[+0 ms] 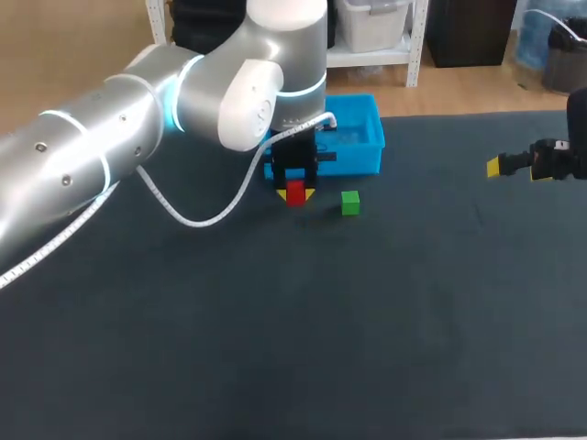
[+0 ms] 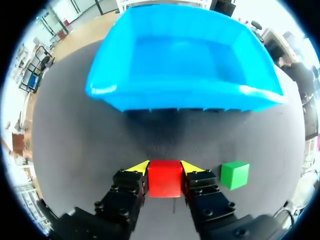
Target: Use the left arm to pick the red cube and place it into the blue plastic box first, then use the right arm to grasp the green cube and put it into the same blue plastic box after the first action is fully finished.
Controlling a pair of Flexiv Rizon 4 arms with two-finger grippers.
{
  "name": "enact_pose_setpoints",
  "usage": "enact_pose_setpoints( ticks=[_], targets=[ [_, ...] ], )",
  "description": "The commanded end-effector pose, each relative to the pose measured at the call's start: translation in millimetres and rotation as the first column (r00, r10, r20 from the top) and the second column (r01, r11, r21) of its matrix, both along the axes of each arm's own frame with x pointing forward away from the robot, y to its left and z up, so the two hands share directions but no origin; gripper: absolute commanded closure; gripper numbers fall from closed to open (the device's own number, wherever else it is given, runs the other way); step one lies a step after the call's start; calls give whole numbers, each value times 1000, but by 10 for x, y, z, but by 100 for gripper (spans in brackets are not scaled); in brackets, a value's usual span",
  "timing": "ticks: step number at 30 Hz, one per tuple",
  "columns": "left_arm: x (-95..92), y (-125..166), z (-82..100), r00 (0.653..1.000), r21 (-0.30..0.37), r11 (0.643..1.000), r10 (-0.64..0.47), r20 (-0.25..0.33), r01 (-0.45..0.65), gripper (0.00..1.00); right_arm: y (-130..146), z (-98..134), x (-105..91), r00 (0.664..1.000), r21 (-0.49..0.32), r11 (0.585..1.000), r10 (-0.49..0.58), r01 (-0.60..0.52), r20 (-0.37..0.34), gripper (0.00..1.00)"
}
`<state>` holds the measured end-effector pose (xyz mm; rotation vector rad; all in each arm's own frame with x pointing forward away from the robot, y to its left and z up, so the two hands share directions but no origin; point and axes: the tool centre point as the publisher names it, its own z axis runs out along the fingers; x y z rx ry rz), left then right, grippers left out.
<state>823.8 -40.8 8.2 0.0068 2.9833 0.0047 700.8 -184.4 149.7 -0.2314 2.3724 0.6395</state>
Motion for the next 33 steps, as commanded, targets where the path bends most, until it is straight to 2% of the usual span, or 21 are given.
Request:
enact_pose_setpoints(
  ticks=[1,14,22,25,30,33],
  targets=[
    [-53,17,179,1000,-4,1000,-8,23,8,100,-3,2,-4,1000,-1,1000,0,0,0,0],
    [-77,58,693,998,-18,1000,-21,60,22,100,-3,2,-4,1000,-1,1000,0,0,0,0],
    [-146,71,871,993,-31,998,-49,111,53,100,-3,2,-4,1000,-1,1000,0,0,0,0],
    [-133,99,925,985,-32,996,-76,158,82,100,-3,2,-4,1000,-1,1000,0,0,0,0],
    [-87,124,985,951,-29,984,-162,264,175,100,-3,2,-4,1000,-1,1000,0,0,0,0],
    [-68,139,1024,932,-39,974,-201,303,223,100,-3,2,-4,1000,-1,1000,0,0,0,0]
  ],
)
